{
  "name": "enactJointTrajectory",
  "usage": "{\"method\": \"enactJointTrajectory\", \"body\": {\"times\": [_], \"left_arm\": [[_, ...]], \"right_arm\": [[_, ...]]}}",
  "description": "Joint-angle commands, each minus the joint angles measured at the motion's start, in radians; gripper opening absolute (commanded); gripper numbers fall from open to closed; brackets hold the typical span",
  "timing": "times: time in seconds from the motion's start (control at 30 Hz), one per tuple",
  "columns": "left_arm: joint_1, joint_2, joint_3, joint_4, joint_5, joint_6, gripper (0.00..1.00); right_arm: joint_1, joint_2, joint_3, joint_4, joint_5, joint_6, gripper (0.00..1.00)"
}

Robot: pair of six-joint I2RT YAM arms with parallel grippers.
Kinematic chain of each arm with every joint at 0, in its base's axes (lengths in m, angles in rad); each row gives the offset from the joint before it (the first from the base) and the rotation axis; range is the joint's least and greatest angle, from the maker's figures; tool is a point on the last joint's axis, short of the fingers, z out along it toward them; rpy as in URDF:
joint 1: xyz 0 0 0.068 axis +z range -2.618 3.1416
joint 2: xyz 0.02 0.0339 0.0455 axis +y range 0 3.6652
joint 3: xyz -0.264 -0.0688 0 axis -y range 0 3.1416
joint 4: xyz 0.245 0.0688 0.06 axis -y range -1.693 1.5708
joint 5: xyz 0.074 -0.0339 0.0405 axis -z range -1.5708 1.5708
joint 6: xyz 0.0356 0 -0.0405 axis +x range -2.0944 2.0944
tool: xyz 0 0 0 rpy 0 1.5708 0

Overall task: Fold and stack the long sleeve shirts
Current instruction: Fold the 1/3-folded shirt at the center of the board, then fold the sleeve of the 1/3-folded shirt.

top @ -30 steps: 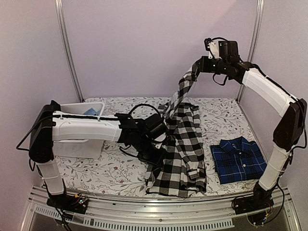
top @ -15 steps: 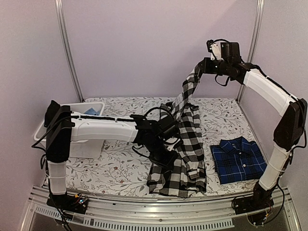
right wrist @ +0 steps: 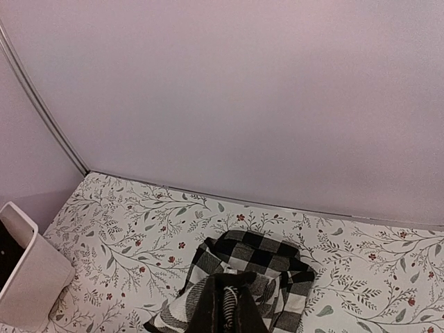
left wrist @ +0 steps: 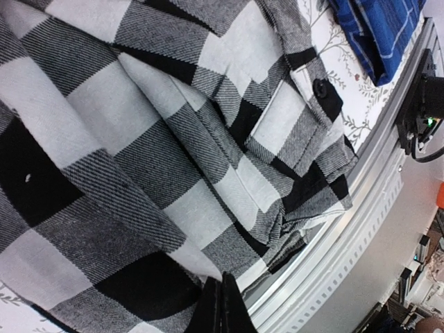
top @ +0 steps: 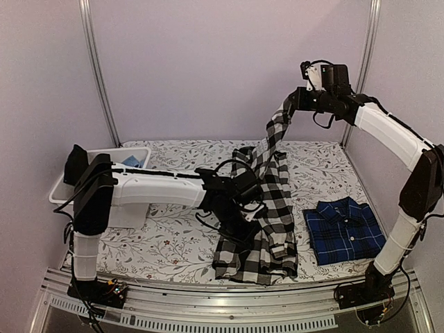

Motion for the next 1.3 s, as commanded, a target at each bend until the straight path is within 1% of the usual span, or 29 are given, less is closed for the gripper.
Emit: {"method": "enactJointTrajectory", "body": {"times": [0.0, 0.47, 0.5, 0.53, 0.67, 0.73, 0.83, 0.93, 1.07, 1.17, 1.27], "left_arm": [[-0.018, 0.032, 0.035, 0.014, 0.022, 0.002, 0.0], [-0.017, 0.097, 0.075, 0.04, 0.045, -0.021, 0.01], [-0.015, 0.096, 0.075, 0.043, 0.045, -0.023, 0.03], [-0.016, 0.093, 0.075, 0.043, 0.043, -0.024, 0.08], [-0.006, 0.058, 0.057, 0.061, 0.03, -0.026, 0.32], [0.01, 0.026, 0.043, 0.081, 0.04, -0.027, 0.38], [0.051, -0.034, 0.027, 0.103, 0.04, -0.032, 0.43], [0.111, -0.102, -0.002, 0.14, 0.015, -0.046, 0.44], [0.216, -0.162, -0.075, 0.213, -0.02, -0.09, 0.4], [0.296, -0.161, -0.091, 0.27, -0.03, -0.093, 0.38], [0.36, -0.103, -0.026, 0.306, -0.023, -0.071, 0.33]], "right_arm": [[-0.008, -0.054, -0.035, 0.041, 0.005, -0.007, 0.0], [-0.008, -0.036, -0.052, 0.05, -0.044, 0.014, 0.0], [-0.009, -0.035, -0.054, 0.051, -0.05, 0.015, 0.0], [-0.008, -0.035, -0.058, 0.05, -0.06, 0.018, 0.0], [-0.008, -0.037, -0.085, 0.048, -0.129, 0.019, 0.01], [-0.007, -0.039, -0.104, 0.041, -0.179, 0.011, 0.02], [-0.009, -0.034, -0.126, 0.022, -0.274, -0.005, 0.03], [-0.005, -0.034, -0.156, 0.012, -0.362, -0.013, 0.03], [0.009, -0.057, -0.209, 0.015, -0.455, -0.013, 0.03], [0.029, -0.092, -0.257, 0.019, -0.505, -0.011, 0.03], [0.057, -0.128, -0.317, 0.027, -0.528, -0.007, 0.03]]}}
